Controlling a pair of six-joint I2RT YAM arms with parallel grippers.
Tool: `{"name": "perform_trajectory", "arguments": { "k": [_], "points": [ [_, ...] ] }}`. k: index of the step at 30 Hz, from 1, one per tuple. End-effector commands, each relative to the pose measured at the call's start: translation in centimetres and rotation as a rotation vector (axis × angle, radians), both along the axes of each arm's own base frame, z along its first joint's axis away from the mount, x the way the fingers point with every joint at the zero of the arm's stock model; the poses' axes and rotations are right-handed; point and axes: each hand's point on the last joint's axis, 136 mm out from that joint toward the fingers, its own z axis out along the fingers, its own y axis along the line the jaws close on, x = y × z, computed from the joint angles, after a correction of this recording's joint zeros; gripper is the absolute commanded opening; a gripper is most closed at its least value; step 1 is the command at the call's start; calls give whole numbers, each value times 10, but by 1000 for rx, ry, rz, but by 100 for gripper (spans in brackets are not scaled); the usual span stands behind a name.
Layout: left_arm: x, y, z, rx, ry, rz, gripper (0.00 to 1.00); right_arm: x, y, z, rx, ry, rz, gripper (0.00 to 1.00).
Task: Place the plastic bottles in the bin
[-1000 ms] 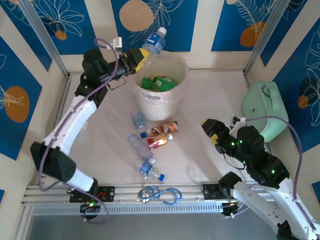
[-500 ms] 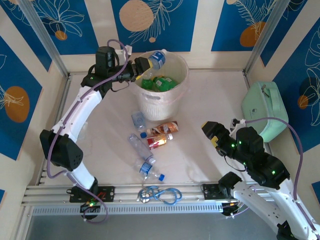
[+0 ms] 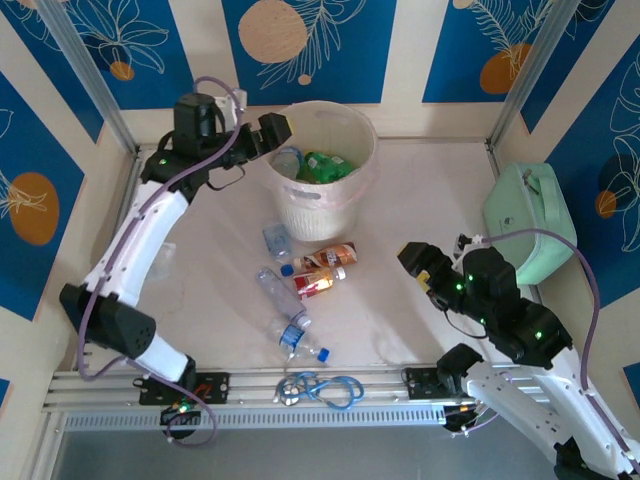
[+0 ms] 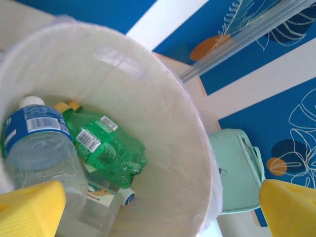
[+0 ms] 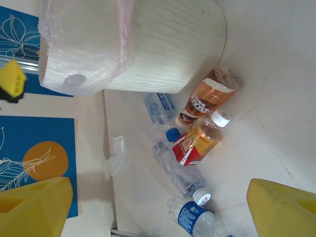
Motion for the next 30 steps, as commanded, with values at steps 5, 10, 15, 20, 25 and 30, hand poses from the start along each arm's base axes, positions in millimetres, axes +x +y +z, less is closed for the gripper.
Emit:
{"name": "perform_trajectory", "arguments": {
  "k": [5,10,15,20,25,30],
  "points": [
    [-55,87,12,118,-52,270,100,1,11,10,-26,-36,59,90],
    [-87,117,-56,135,116,353,95,3,27,6,-77,-39,107,89],
    [-112,108,-141,92,336,311,84,3,51,-2,-131,-38,169,89],
    [-129,99,-210,53,508,288,81,0,74,-14,-198,-14,227,89],
    [-136,89,-247,15,601,280,81,-1,88,-24,-228,9,261,88],
    [-135,74,-267,19,649,254,81,-2,100,-32,-235,33,291,89]
  ]
}}
